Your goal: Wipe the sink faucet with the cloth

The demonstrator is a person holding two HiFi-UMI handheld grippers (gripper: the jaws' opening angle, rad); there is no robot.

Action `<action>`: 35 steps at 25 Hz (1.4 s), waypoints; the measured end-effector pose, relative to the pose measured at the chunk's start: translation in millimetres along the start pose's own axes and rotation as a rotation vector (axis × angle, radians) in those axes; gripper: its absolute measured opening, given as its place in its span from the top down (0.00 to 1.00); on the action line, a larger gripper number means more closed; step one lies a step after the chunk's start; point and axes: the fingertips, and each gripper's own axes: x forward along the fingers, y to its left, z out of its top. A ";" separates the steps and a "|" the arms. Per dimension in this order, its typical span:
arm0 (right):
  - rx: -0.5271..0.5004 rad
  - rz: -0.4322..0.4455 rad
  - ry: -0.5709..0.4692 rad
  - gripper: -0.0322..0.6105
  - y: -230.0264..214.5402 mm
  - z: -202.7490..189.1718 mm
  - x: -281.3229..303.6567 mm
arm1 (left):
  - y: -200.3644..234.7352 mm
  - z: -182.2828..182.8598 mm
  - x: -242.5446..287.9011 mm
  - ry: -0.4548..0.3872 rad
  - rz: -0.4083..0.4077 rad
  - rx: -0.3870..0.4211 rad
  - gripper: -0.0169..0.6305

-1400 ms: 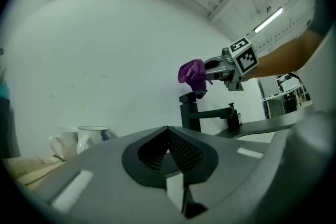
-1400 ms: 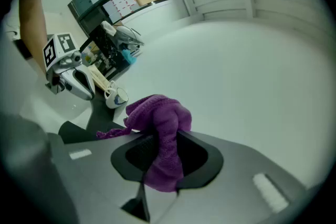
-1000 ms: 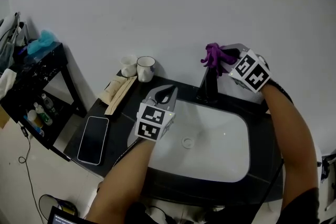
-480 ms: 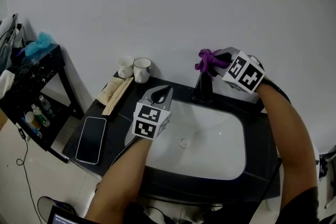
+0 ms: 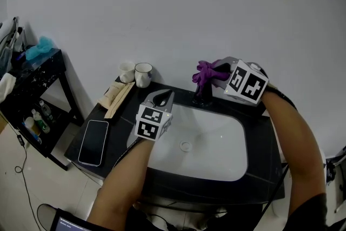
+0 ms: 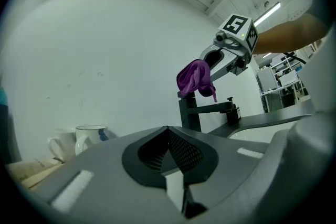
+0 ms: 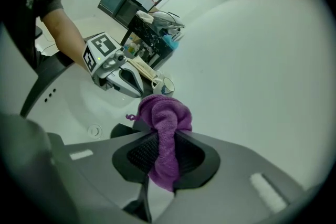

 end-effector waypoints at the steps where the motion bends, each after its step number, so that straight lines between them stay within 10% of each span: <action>1: -0.007 0.008 -0.002 0.83 4.2 1.4 -3.2 | 0.1 -0.4 0.3 0.002 0.001 0.007 0.95; 17: -0.061 0.078 0.028 0.82 55.7 -15.3 -27.5 | -4.4 -5.0 -9.3 0.027 0.009 0.027 0.95; 35: 0.037 -0.154 0.058 0.82 14.2 -46.8 37.8 | -3.0 -2.0 2.9 0.008 -0.004 0.028 0.95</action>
